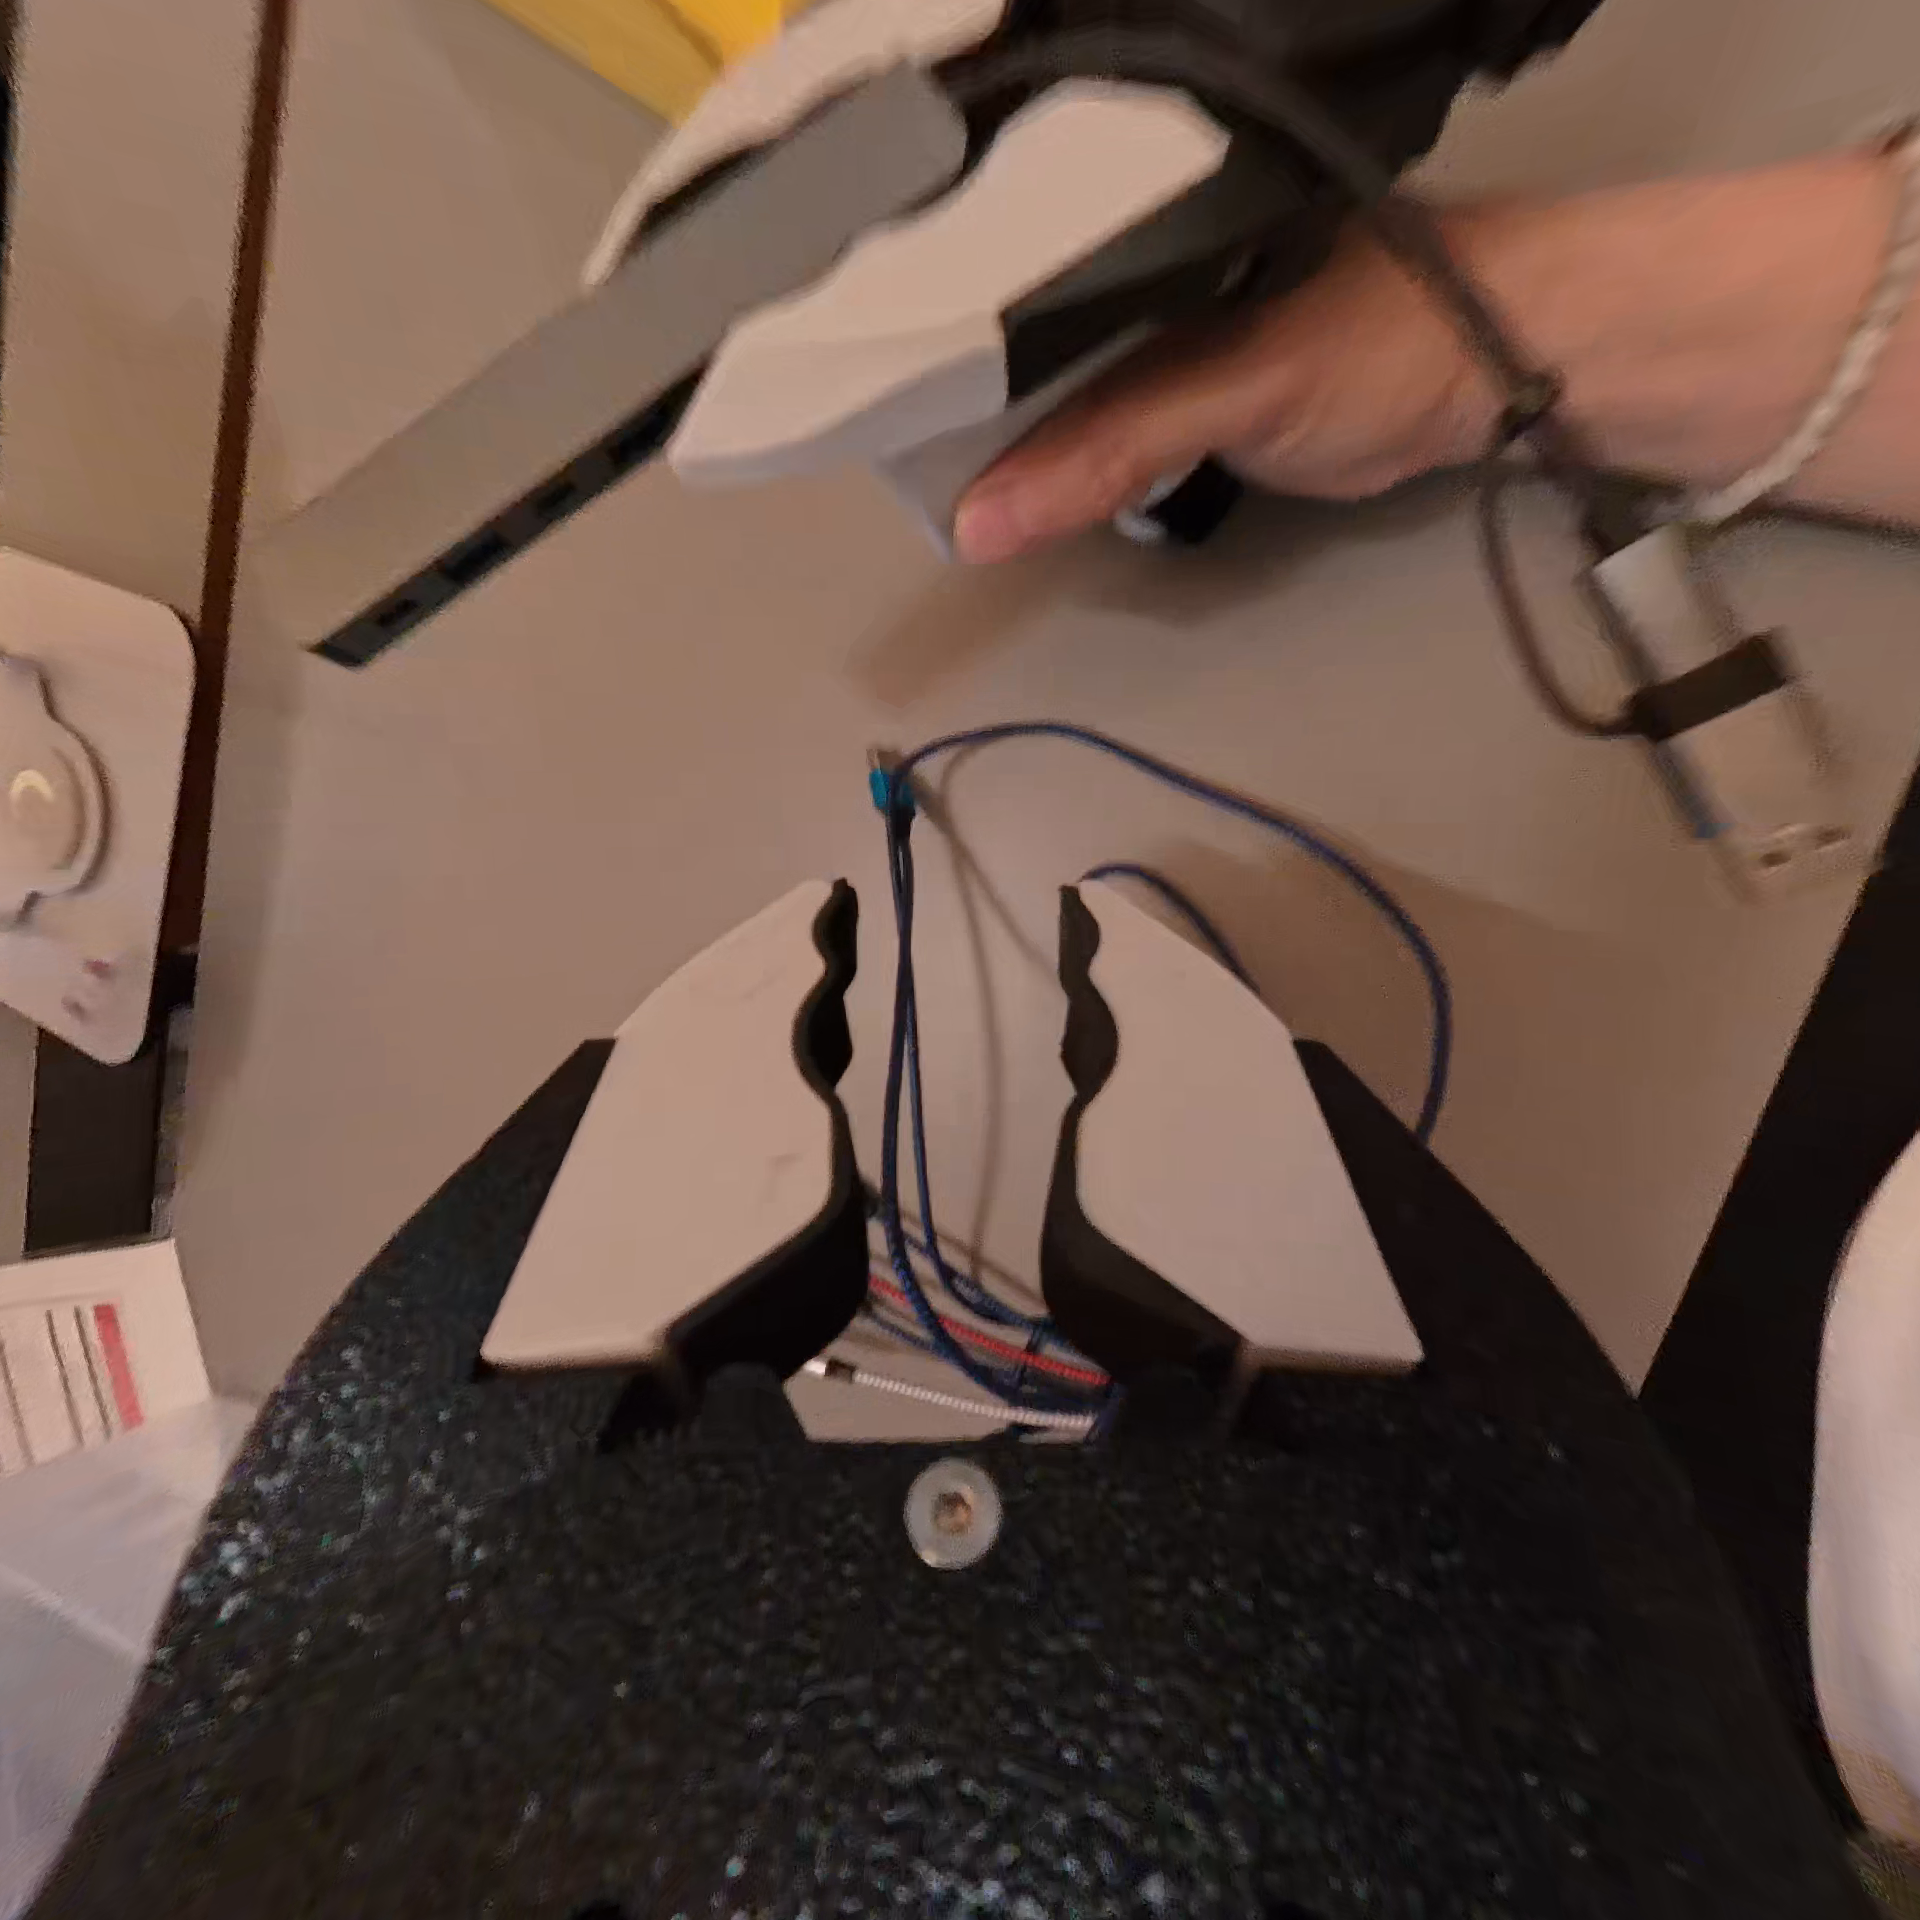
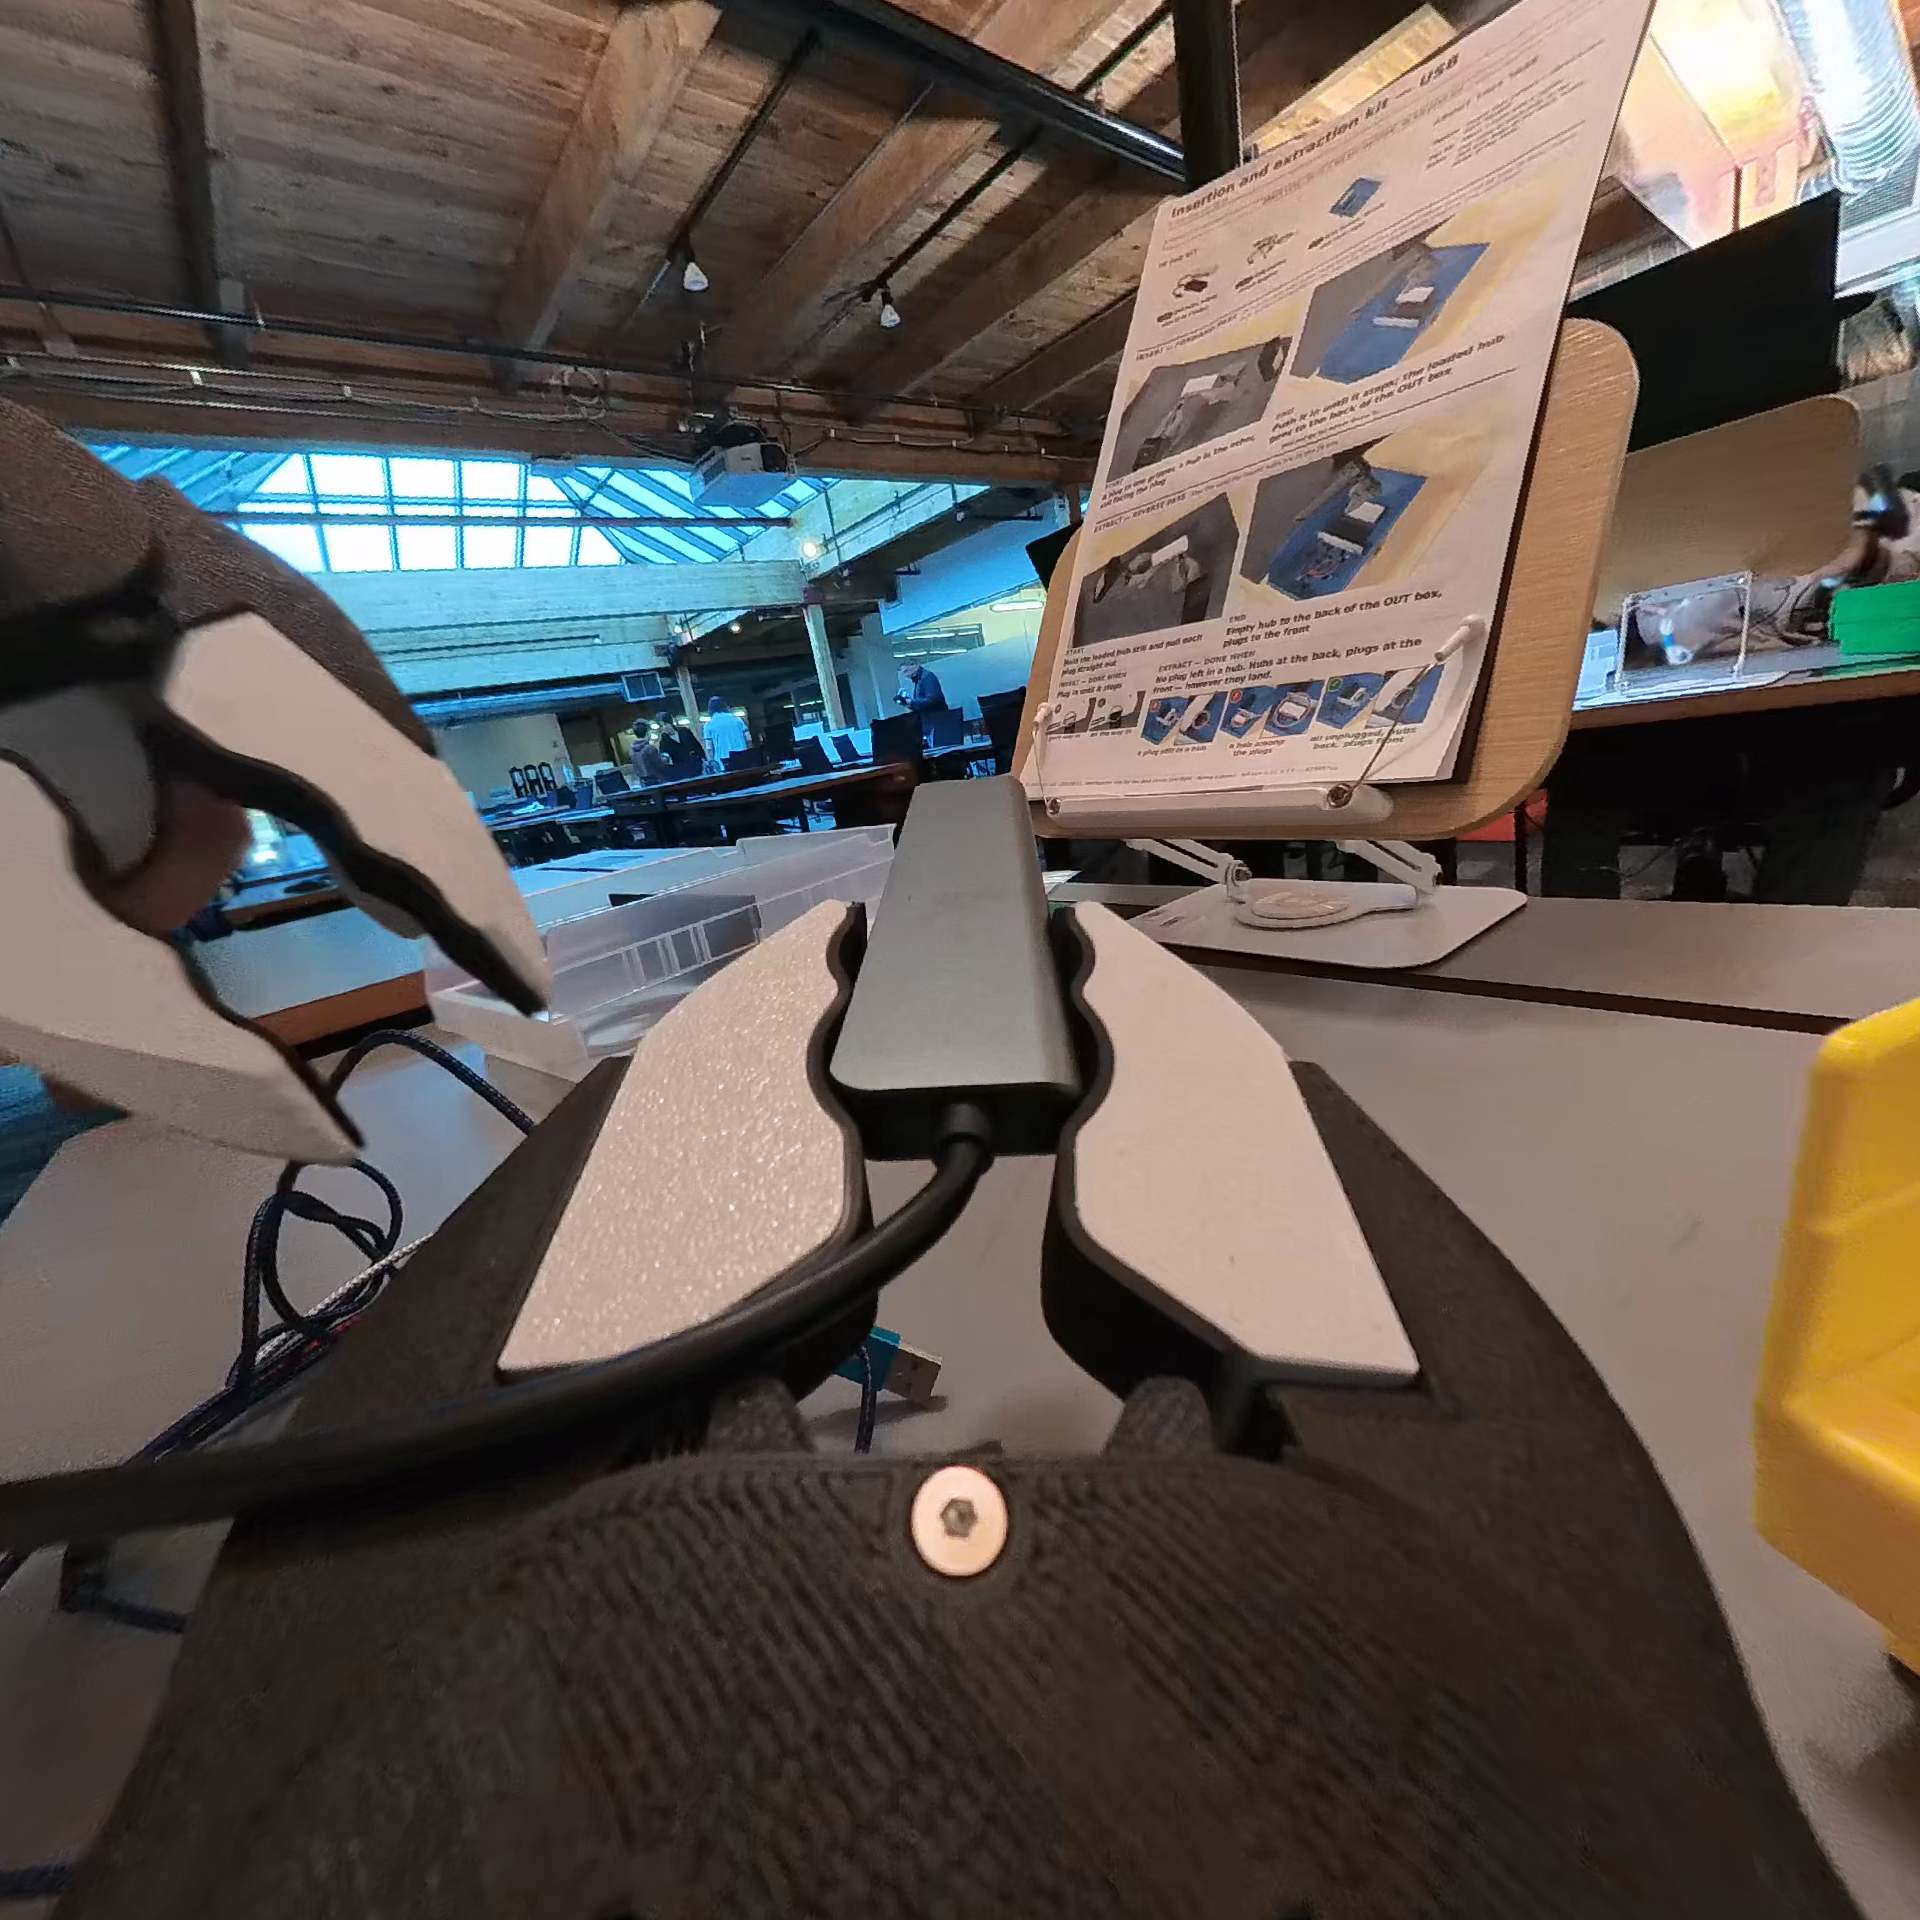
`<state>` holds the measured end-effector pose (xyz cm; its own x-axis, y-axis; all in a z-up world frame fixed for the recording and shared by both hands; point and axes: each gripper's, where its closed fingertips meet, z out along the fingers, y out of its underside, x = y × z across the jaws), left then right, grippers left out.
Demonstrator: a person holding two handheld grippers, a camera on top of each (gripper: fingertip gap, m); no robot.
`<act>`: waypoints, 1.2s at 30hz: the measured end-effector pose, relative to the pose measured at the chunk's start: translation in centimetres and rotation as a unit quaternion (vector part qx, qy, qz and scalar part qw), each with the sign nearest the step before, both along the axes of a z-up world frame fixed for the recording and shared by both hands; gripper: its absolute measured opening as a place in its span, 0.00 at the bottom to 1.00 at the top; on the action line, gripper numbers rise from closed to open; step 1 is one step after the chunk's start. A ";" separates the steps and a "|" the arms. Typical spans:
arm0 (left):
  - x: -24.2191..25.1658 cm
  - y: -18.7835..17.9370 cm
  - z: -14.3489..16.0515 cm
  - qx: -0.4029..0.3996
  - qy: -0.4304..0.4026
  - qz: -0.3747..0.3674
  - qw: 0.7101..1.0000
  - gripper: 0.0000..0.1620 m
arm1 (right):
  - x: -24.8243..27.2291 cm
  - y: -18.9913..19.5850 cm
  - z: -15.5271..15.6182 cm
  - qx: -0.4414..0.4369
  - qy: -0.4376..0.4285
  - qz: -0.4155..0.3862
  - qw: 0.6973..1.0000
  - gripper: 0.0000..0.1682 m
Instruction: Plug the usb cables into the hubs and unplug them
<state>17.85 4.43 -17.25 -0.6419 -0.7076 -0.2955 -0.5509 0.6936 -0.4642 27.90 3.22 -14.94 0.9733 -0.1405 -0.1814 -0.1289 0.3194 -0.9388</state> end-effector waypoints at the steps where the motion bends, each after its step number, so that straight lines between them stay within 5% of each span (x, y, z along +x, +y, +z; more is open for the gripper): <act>1: -0.1 0.7 -0.9 0.018 0.022 0.005 1.000 0.24 | 0.0 0.0 0.0 -0.001 -0.002 0.001 1.000 0.21; 4: -0.7 3.4 -4.8 0.100 0.091 0.025 0.990 0.21 | -0.1 0.0 0.0 -0.001 -0.003 0.001 1.000 0.21; 7: -0.9 5.4 -6.8 0.167 0.094 0.023 0.981 0.00 | -0.2 0.1 0.0 -0.002 -0.005 0.002 1.000 0.21; 14: -2.0 2.6 -1.3 -0.061 0.045 -0.018 0.997 0.00 | -0.6 0.0 0.1 0.005 -0.007 0.025 1.000 0.21; 22: -5.4 2.5 4.5 -0.336 0.043 -0.124 0.933 0.00 | -0.5 -0.2 0.3 0.021 0.013 0.054 0.998 0.21; 28: -5.1 4.7 5.2 -0.431 -0.144 -0.176 0.873 0.00 | -0.5 -0.2 0.2 0.019 0.013 0.051 0.998 0.21; 32: -5.4 5.1 5.4 -0.399 -0.275 -0.196 0.853 0.00 | -0.4 -0.2 0.2 0.017 0.014 0.050 0.999 0.21; 36: -7.3 4.5 6.1 -0.460 -0.275 -0.244 0.808 0.00 | -0.7 0.1 0.1 0.008 0.006 0.051 0.999 0.21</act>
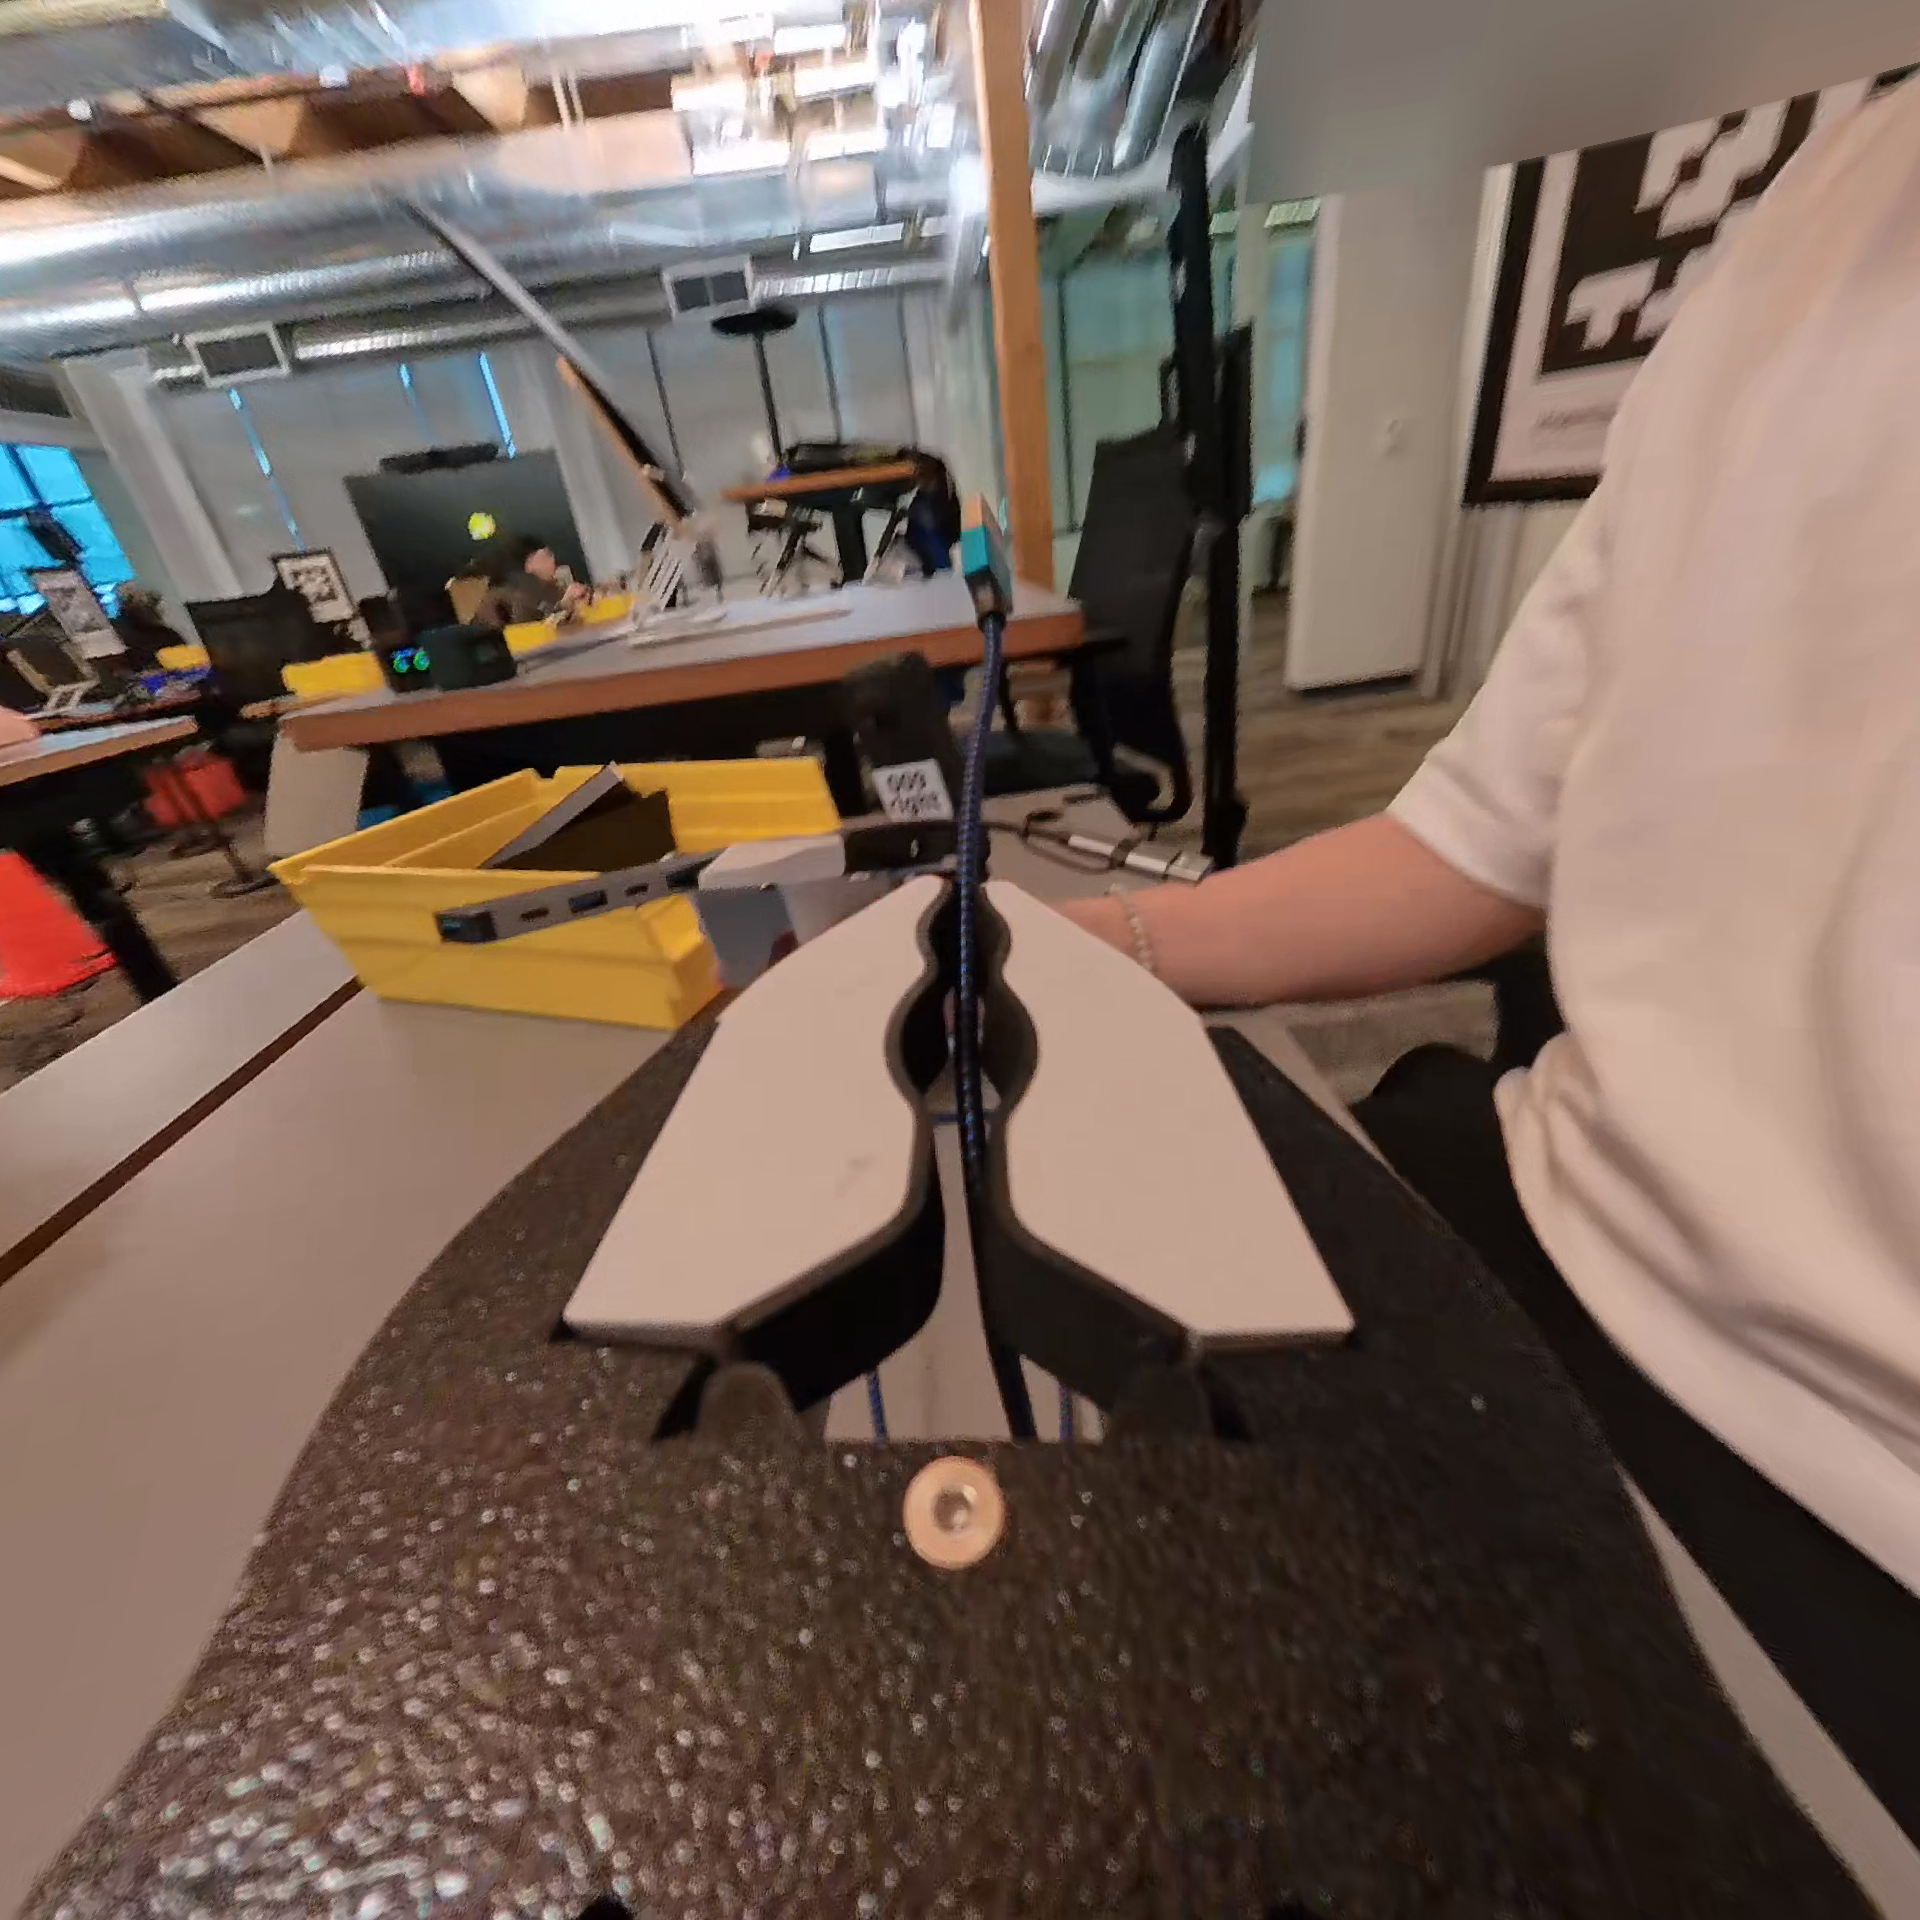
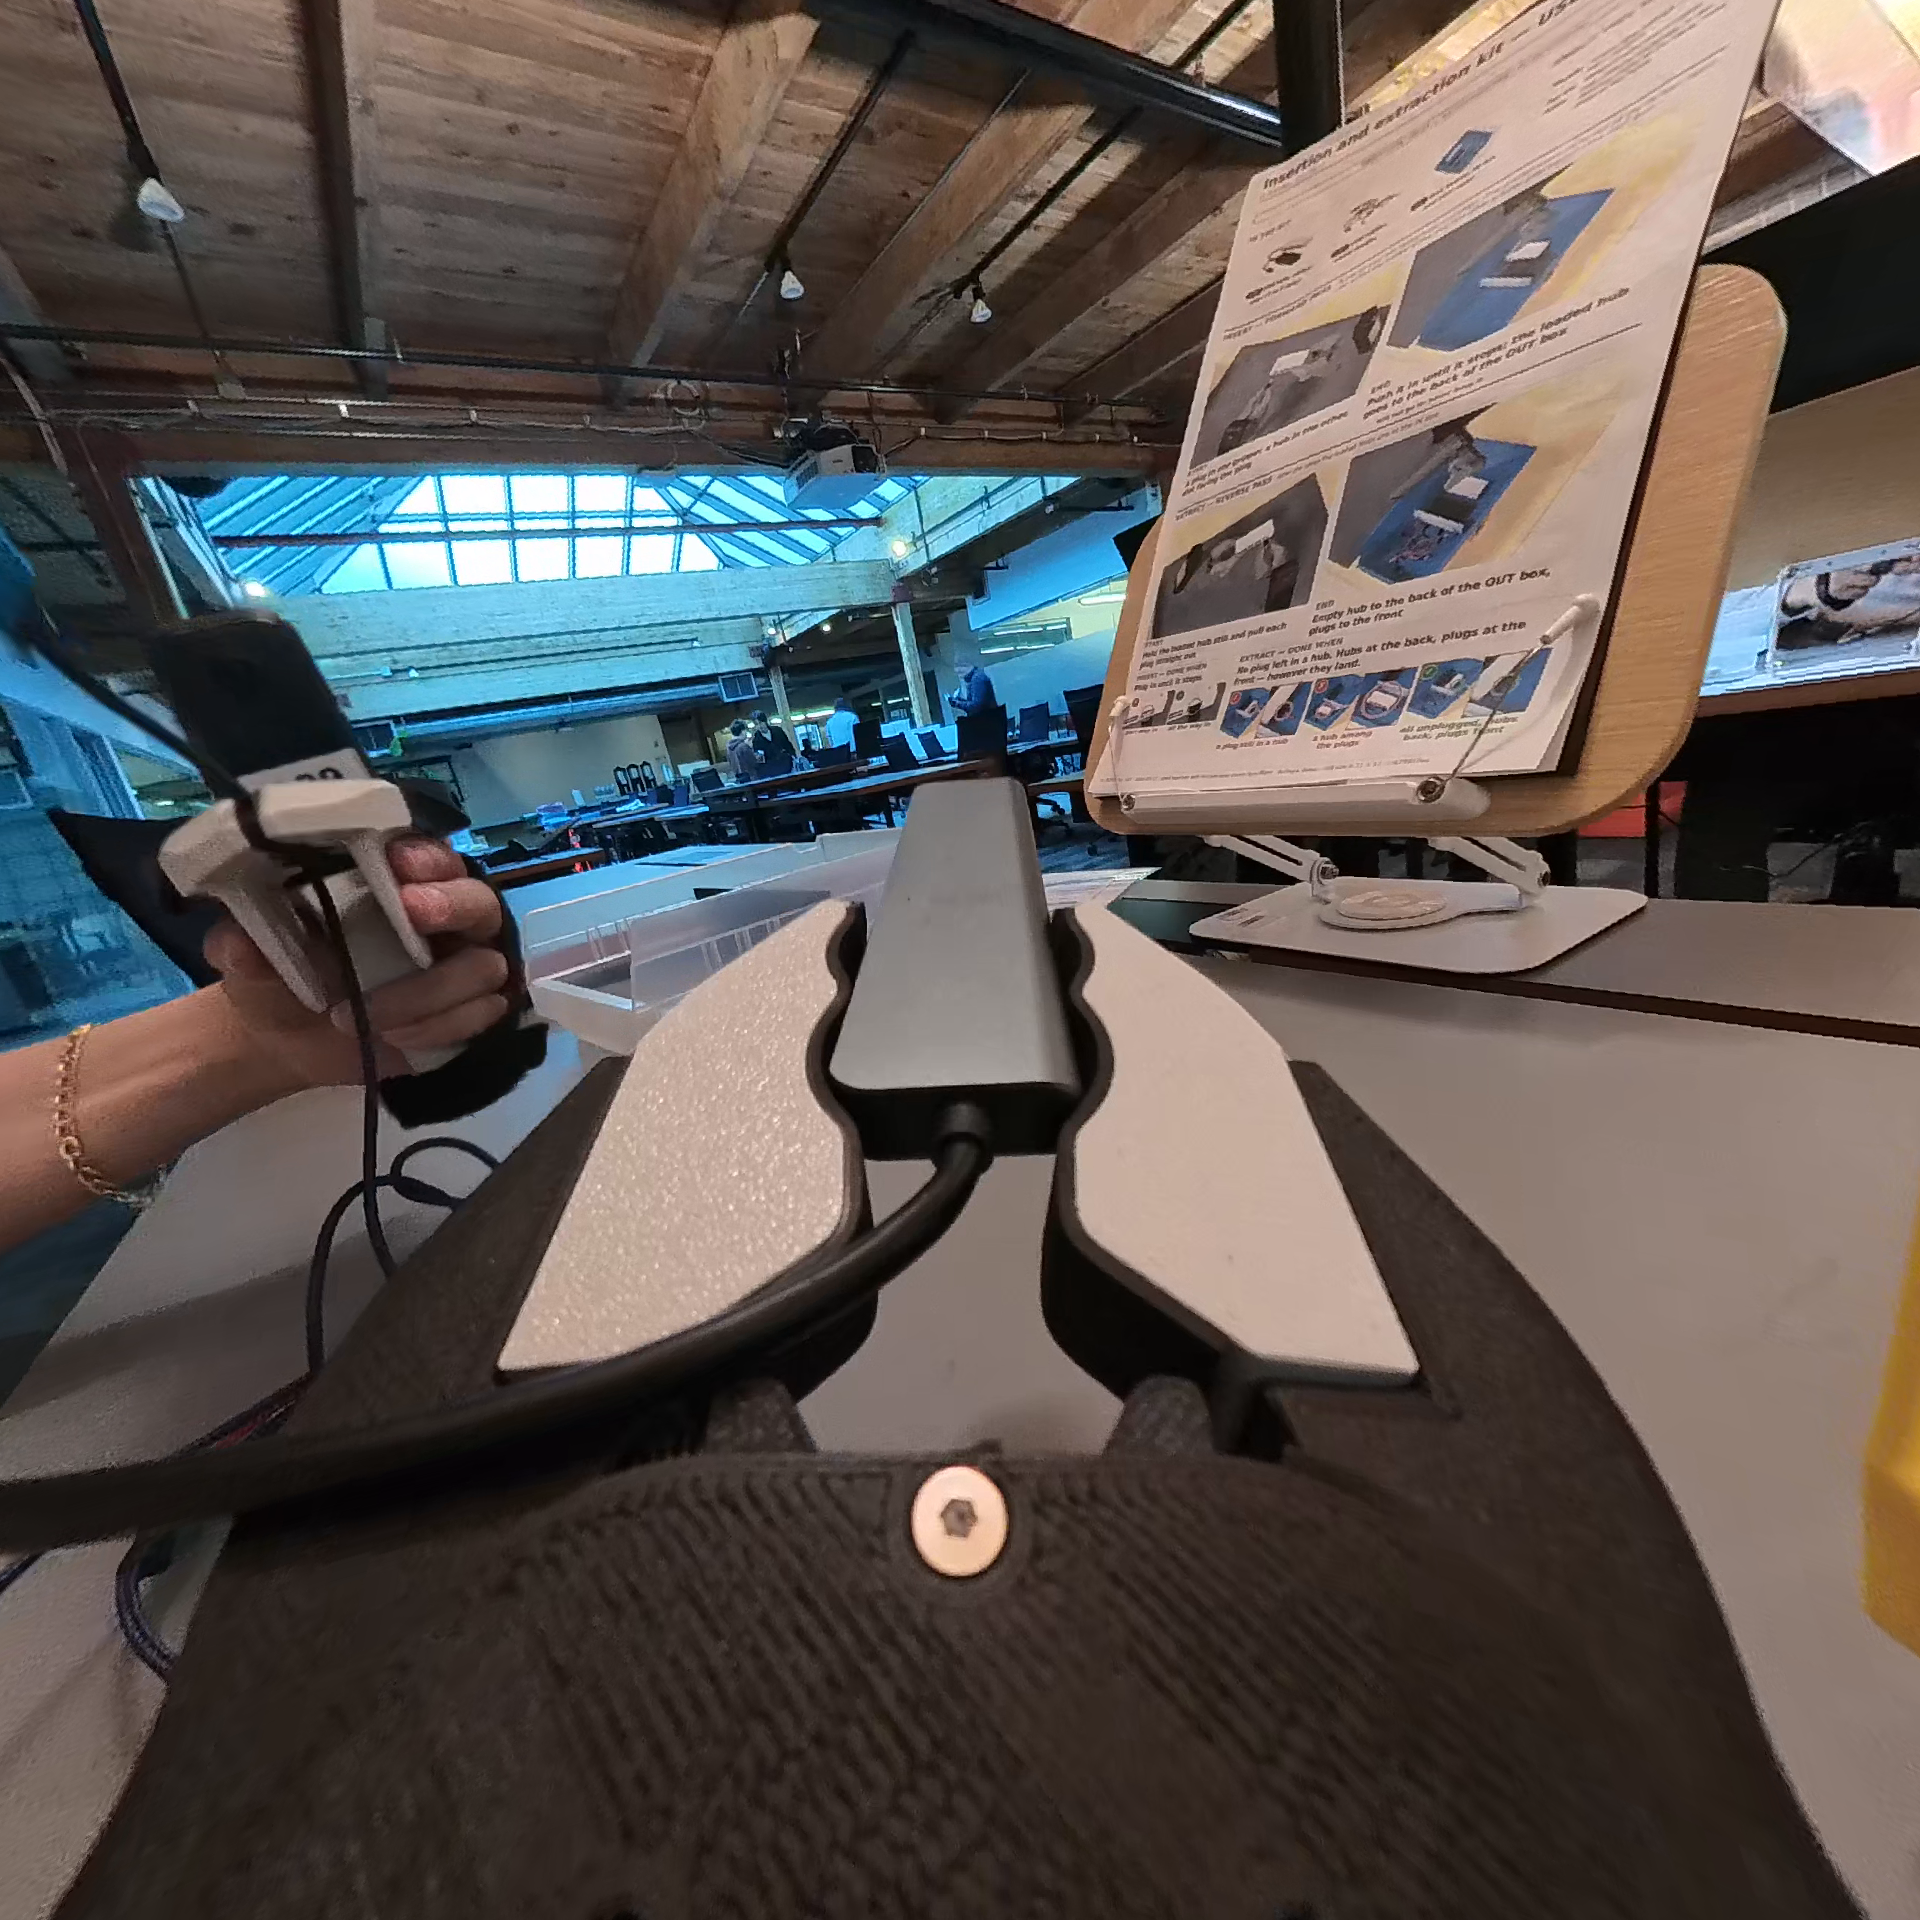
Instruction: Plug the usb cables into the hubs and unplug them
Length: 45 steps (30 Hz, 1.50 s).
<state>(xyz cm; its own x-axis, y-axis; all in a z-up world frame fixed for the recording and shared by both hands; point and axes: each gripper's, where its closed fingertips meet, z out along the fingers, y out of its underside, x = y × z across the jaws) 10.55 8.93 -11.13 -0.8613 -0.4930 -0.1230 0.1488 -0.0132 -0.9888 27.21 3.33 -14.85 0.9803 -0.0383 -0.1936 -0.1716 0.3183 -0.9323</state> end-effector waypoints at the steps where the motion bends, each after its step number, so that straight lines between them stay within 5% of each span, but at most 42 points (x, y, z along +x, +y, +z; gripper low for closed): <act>1: -0.2 0.1 0.3 -0.021 -0.001 -0.012 1.000 0.00 | -0.1 0.1 0.0 -0.003 -0.004 0.000 1.000 0.21; 12: -1.2 -0.1 1.7 -0.102 -0.010 -0.086 0.991 0.00 | -0.7 0.5 -0.2 -0.018 -0.025 0.004 1.000 0.21; 19: 1.1 0.4 -0.3 -0.001 0.046 0.003 0.999 0.00 | -0.5 0.3 -0.1 -0.010 -0.017 0.005 1.000 0.21; 23: 2.9 2.0 -1.4 0.098 0.062 0.113 0.987 0.00 | -0.4 0.3 -0.1 -0.008 -0.014 0.006 1.000 0.21; 28: 5.4 7.0 -2.7 0.291 0.050 0.325 0.898 0.00 | -0.3 0.1 0.0 -0.003 -0.008 0.004 1.000 0.21; 32: 5.9 12.2 0.4 0.467 -0.060 0.520 0.712 0.00 | -0.2 0.2 0.0 -0.004 -0.009 0.002 1.000 0.21; 34: 5.8 11.9 1.2 0.571 -0.132 0.524 0.618 0.00 | -0.2 0.2 0.0 -0.005 -0.010 0.001 1.000 0.21; 36: 6.1 10.0 -0.9 0.652 -0.167 0.464 0.575 0.00 | -0.2 0.2 -0.1 -0.005 -0.010 0.001 1.000 0.21; 38: 6.2 8.7 -3.7 0.684 -0.164 0.423 0.571 0.00 | -0.2 0.2 0.0 -0.005 -0.010 0.002 1.000 0.21; 45: 5.5 7.1 -8.9 0.656 -0.088 0.363 0.656 0.01 | -0.3 0.2 0.0 -0.004 -0.010 0.005 1.000 0.21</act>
